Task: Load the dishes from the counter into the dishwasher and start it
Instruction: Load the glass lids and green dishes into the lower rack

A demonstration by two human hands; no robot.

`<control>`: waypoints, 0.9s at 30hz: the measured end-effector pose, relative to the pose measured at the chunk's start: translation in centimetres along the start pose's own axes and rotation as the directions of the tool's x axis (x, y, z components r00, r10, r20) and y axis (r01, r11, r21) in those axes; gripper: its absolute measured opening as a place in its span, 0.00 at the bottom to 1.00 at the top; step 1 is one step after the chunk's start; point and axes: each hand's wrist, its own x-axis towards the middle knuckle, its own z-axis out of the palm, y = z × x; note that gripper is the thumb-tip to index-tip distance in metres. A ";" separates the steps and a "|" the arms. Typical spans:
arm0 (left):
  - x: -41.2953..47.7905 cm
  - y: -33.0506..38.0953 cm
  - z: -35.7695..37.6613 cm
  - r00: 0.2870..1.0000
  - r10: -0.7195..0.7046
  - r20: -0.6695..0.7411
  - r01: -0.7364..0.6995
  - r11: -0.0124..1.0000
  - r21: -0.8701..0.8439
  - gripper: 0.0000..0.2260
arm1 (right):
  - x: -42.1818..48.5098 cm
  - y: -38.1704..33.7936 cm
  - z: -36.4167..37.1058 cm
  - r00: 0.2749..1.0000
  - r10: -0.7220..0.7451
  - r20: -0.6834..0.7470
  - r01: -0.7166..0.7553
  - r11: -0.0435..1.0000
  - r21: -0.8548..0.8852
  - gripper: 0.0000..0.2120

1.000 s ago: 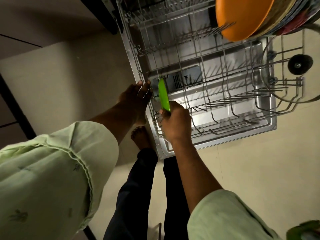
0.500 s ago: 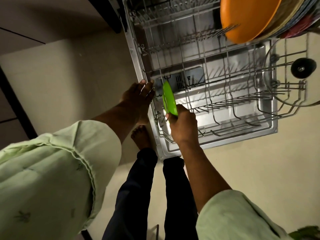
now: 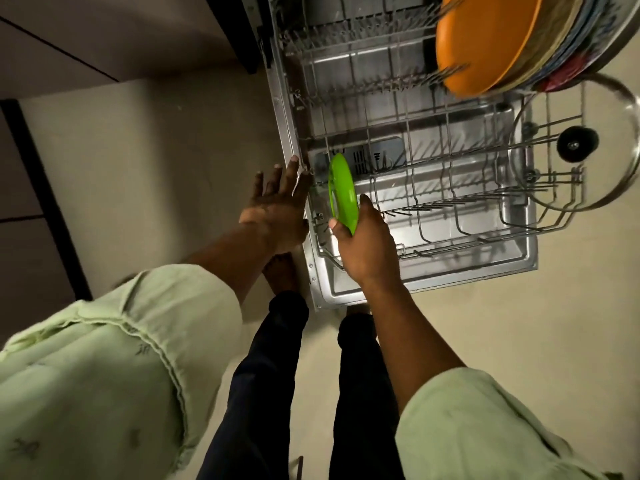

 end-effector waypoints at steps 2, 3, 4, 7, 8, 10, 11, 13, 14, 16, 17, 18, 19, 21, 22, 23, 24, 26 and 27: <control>-1.7 0.6 -0.2 0.999 -0.014 -0.047 0.012 0.999 -0.032 0.36 | -1.0 0.0 -0.2 0.996 -0.087 -0.011 0.085 0.988 -0.130 0.31; -2.4 0.9 -0.3 0.997 -0.023 -0.072 0.020 0.999 -0.050 0.36 | -1.3 -0.1 -0.4 0.992 -0.123 -0.008 0.119 0.972 -0.202 0.32; -3.3 1.2 -0.4 0.994 -0.038 -0.102 0.031 0.997 -0.068 0.36 | -1.9 -0.1 -0.7 0.987 -0.158 0.002 0.153 0.951 -0.268 0.33; -5.8 2.1 -0.6 0.980 -0.081 -0.182 0.062 0.992 -0.107 0.36 | -3.0 -0.6 -2.0 0.970 -0.241 0.047 0.239 0.887 -0.394 0.34; -6.7 2.4 -0.6 0.974 -0.090 -0.207 0.068 0.991 -0.112 0.36 | -3.4 -0.7 -2.6 0.962 -0.268 0.051 0.264 0.868 -0.420 0.34; -8.9 3.1 -0.8 0.960 -0.112 -0.255 0.084 0.989 -0.121 0.36 | -4.5 -1.1 -4.0 0.945 -0.324 0.055 0.312 0.834 -0.455 0.33; -10.2 3.5 -1.1 0.953 -0.129 -0.273 0.098 0.987 -0.127 0.36 | -5.2 -1.5 -4.8 0.937 -0.345 0.061 0.332 0.819 -0.468 0.33; -12.6 4.1 -1.7 0.942 -0.160 -0.295 0.121 0.982 -0.146 0.36 | -6.3 -2.0 -6.3 0.927 -0.368 0.075 0.354 0.793 -0.496 0.34; -14.1 4.3 -2.1 0.931 -0.181 -0.316 0.138 0.978 -0.154 0.36 | -7.1 -2.5 -7.2 0.918 -0.389 0.074 0.370 0.777 -0.509 0.34; -17.1 4.7 -3.2 0.911 -0.216 -0.352 0.166 0.972 -0.168 0.36 | -9.0 -3.5 -8.9 0.895 -0.440 0.069 0.407 0.744 -0.530 0.34; -18.5 4.8 -3.8 0.899 -0.233 -0.372 0.176 0.968 -0.181 0.36 | -10.0 -4.1 -9.7 0.878 -0.473 0.071 0.432 0.721 -0.542 0.33; -19.9 4.9 -4.4 0.885 -0.254 -0.389 0.191 0.962 -0.193 0.35 | -11.0 -4.7 -10.5 0.861 -0.503 0.078 0.456 0.695 -0.556 0.34; -21.7 5.1 -5.1 0.865 -0.279 -0.416 0.209 0.956 -0.207 0.35 | -12.4 -5.4 -11.5 0.838 -0.539 0.088 0.487 0.664 -0.568 0.34; -25.2 5.3 -6.6 0.834 -0.323 -0.447 0.238 0.942 -0.237 0.35 | -14.9 -7.1 -13.3 0.796 -0.595 0.112 0.539 0.611 -0.580 0.34; -26.9 5.4 -7.3 0.822 -0.340 -0.457 0.247 0.936 -0.253 0.35 | -16.0 -8.0 -14.1 0.777 -0.619 0.120 0.561 0.592 -0.579 0.34; -28.3 5.4 -7.9 0.810 -0.357 -0.466 0.258 0.930 -0.264 0.35 | -16.9 -8.9 -14.8 0.764 -0.634 0.120 0.573 0.581 -0.578 0.34; -30.4 5.2 -8.6 0.783 -0.381 -0.491 0.276 0.921 -0.274 0.35 | -18.0 -10.3 -15.8 0.737 -0.666 0.115 0.596 0.559 -0.577 0.34; -34.1 4.8 -9.9 0.730 -0.423 -0.537 0.311 0.905 -0.289 0.36 | -20.0 -12.9 -17.4 0.675 -0.728 0.117 0.644 0.504 -0.575 0.35; -35.7 4.5 -10.5 0.700 -0.442 -0.562 0.324 0.897 -0.301 0.36 | -20.7 -14.2 -18.1 0.632 -0.767 0.111 0.674 0.473 -0.567 0.35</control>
